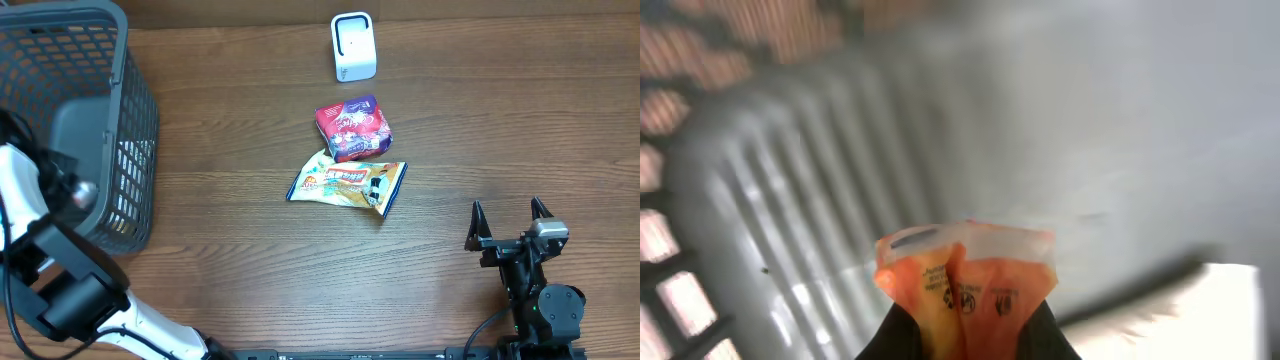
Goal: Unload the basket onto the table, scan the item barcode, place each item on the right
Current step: 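Lower the left gripper into the basket and grasp the small orange pack, then carry the small orange pack out and set it left of the yellow bag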
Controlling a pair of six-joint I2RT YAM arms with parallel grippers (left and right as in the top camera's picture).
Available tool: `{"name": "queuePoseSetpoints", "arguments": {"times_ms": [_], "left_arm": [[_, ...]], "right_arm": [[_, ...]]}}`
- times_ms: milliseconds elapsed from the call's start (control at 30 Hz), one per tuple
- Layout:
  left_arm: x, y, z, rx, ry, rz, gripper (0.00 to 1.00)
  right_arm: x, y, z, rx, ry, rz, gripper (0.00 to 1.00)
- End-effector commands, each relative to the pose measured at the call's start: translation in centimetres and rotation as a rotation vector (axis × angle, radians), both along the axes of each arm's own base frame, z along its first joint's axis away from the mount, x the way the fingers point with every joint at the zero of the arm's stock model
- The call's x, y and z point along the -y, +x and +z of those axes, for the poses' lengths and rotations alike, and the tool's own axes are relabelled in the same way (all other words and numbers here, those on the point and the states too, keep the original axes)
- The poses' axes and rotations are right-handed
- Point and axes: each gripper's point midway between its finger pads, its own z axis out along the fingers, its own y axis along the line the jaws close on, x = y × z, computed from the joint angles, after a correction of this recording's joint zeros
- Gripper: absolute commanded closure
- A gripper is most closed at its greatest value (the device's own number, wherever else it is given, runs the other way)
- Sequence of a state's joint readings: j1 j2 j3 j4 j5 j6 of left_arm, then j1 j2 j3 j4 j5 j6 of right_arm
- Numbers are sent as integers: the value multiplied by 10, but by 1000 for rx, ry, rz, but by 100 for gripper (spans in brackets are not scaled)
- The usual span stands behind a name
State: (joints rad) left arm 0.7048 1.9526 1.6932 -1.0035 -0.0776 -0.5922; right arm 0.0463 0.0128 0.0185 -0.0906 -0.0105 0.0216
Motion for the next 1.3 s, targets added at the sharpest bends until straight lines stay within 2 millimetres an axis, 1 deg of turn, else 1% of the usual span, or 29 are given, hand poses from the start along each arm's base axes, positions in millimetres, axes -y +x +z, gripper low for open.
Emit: {"name": "queuePoseSetpoints", "arguments": {"times_ms": [0, 67, 133, 200, 233, 267, 333, 400, 433, 533, 567, 600, 767, 900, 1100, 1267], "left_arm": [[1, 19, 102, 224, 99, -46, 96], [13, 27, 142, 337, 98, -87, 96], [32, 33, 177, 452, 84, -145, 96], [60, 37, 213, 589, 33, -216, 96], [73, 38, 227, 645, 0, -238, 96], [93, 37, 247, 727, -53, -279, 96], [125, 33, 274, 822, -116, -361, 96], [154, 29, 293, 874, -141, -443, 96], [168, 28, 299, 883, -146, -474, 96], [210, 28, 305, 875, -153, -604, 96], [239, 31, 297, 827, -153, -692, 96], [250, 33, 288, 782, -145, -716, 96], [287, 46, 221, 462, -31, -752, 96], [319, 62, 165, 272, 17, -827, 96], [371, 81, 77, 38, -45, -955, 96], [395, 84, 2, -154, -90, -1020, 94]], "right_arm": [[2, 0, -1, 6, -6, -12, 0], [2, 0, -1, 6, -6, -12, 0], [2, 0, -1, 6, -6, -12, 0], [2, 0, -1, 6, -6, -12, 0], [2, 0, -1, 6, -6, -12, 0], [2, 0, -1, 6, -6, -12, 0], [2, 0, -1, 6, -6, -12, 0], [2, 0, -1, 6, -6, -12, 0], [2, 0, -1, 6, -6, -12, 0], [2, 0, -1, 6, -6, -12, 0], [2, 0, -1, 6, -6, -12, 0], [2, 0, -1, 6, -6, -12, 0], [2, 0, -1, 6, -6, -12, 0], [2, 0, -1, 6, -6, -12, 0], [2, 0, -1, 6, -6, -12, 0], [2, 0, -1, 6, -6, -12, 0]]}}
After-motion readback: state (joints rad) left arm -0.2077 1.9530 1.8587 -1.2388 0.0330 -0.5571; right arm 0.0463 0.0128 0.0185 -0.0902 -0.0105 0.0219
